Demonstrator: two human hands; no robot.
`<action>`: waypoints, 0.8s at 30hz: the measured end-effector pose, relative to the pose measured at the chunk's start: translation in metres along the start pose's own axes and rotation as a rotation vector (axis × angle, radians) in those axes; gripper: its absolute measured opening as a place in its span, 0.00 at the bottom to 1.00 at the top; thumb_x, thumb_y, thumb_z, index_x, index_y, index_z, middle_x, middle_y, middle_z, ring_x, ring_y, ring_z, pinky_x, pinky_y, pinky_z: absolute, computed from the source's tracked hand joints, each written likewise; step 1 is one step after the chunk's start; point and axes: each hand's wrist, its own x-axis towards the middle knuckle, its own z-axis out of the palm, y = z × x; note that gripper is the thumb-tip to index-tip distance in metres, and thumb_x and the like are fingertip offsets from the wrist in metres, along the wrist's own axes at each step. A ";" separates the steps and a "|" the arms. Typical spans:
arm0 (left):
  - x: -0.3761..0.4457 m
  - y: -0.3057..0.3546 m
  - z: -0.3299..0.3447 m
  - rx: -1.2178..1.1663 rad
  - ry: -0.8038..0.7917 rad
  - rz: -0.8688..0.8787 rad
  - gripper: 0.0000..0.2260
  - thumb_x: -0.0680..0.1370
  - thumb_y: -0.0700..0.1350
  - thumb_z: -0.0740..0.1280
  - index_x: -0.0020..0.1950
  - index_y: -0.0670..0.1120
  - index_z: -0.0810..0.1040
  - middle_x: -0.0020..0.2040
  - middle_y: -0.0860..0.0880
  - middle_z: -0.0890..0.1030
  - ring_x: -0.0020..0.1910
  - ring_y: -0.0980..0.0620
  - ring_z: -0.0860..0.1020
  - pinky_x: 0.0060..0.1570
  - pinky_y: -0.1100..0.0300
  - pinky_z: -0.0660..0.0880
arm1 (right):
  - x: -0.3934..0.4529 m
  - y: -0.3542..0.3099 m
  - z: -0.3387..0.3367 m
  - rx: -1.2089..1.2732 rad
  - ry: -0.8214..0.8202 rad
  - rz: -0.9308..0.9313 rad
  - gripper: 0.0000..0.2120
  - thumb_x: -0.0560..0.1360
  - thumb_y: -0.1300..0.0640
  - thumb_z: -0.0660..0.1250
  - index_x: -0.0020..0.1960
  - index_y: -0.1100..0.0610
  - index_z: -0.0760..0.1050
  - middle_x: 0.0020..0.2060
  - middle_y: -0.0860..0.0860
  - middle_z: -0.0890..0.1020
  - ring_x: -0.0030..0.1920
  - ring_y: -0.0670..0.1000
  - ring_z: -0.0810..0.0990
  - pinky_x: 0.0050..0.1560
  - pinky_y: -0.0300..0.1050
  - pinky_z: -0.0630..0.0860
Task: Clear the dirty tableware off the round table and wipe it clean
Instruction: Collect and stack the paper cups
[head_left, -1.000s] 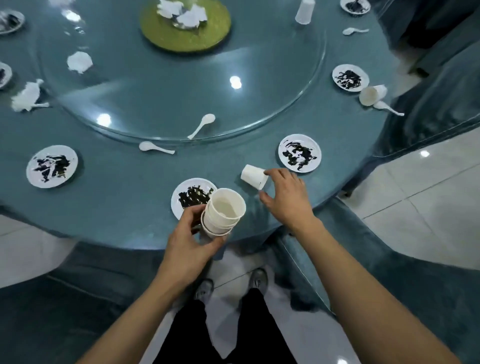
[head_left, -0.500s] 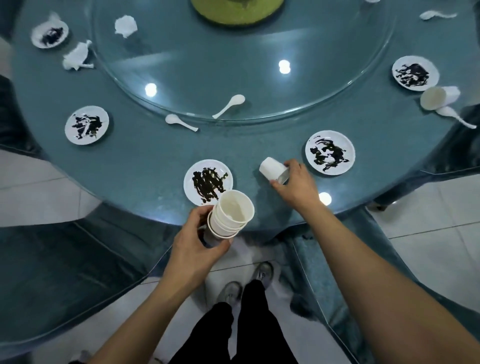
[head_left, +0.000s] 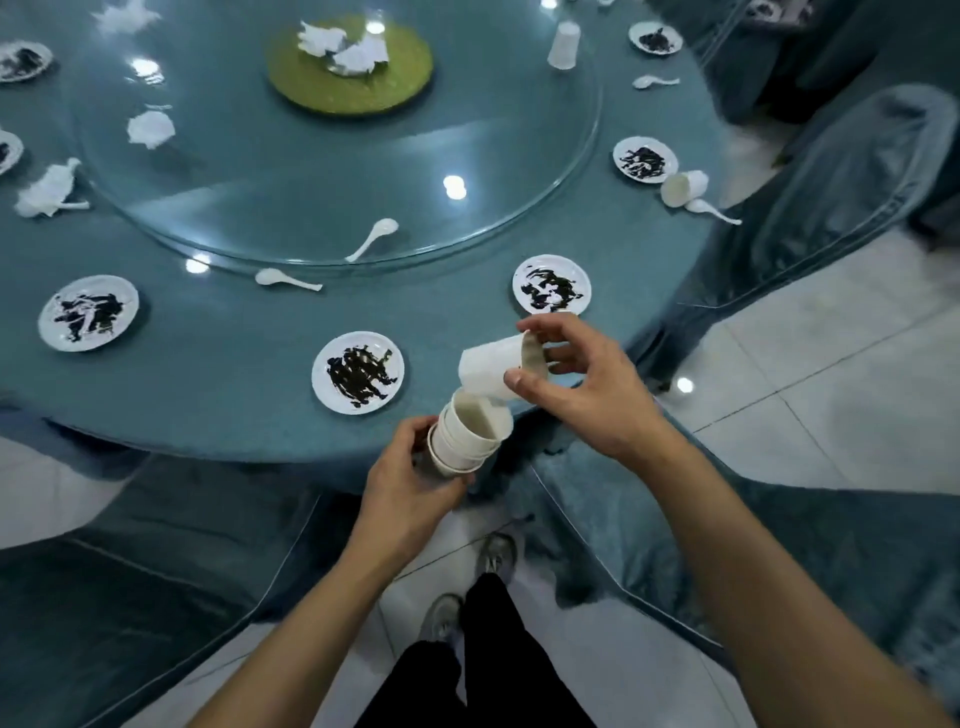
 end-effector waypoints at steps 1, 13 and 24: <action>-0.001 0.003 0.006 0.009 -0.029 0.017 0.27 0.67 0.42 0.80 0.62 0.55 0.75 0.56 0.59 0.83 0.56 0.60 0.80 0.58 0.62 0.76 | -0.011 -0.001 -0.008 -0.027 0.012 -0.006 0.21 0.71 0.49 0.77 0.62 0.44 0.76 0.56 0.42 0.81 0.55 0.45 0.80 0.60 0.48 0.78; -0.045 0.071 0.095 0.017 -0.244 0.188 0.26 0.69 0.44 0.80 0.62 0.58 0.74 0.56 0.62 0.82 0.56 0.62 0.80 0.51 0.69 0.74 | -0.111 0.018 -0.094 -0.231 -0.102 0.064 0.30 0.69 0.45 0.78 0.69 0.43 0.73 0.62 0.38 0.78 0.62 0.37 0.75 0.67 0.40 0.71; -0.118 0.135 0.246 -0.033 -0.184 0.240 0.28 0.68 0.42 0.81 0.63 0.56 0.74 0.57 0.59 0.81 0.57 0.59 0.80 0.55 0.64 0.76 | -0.228 0.077 -0.244 -0.385 0.144 -0.048 0.18 0.80 0.43 0.65 0.68 0.42 0.72 0.63 0.38 0.75 0.61 0.37 0.70 0.64 0.41 0.67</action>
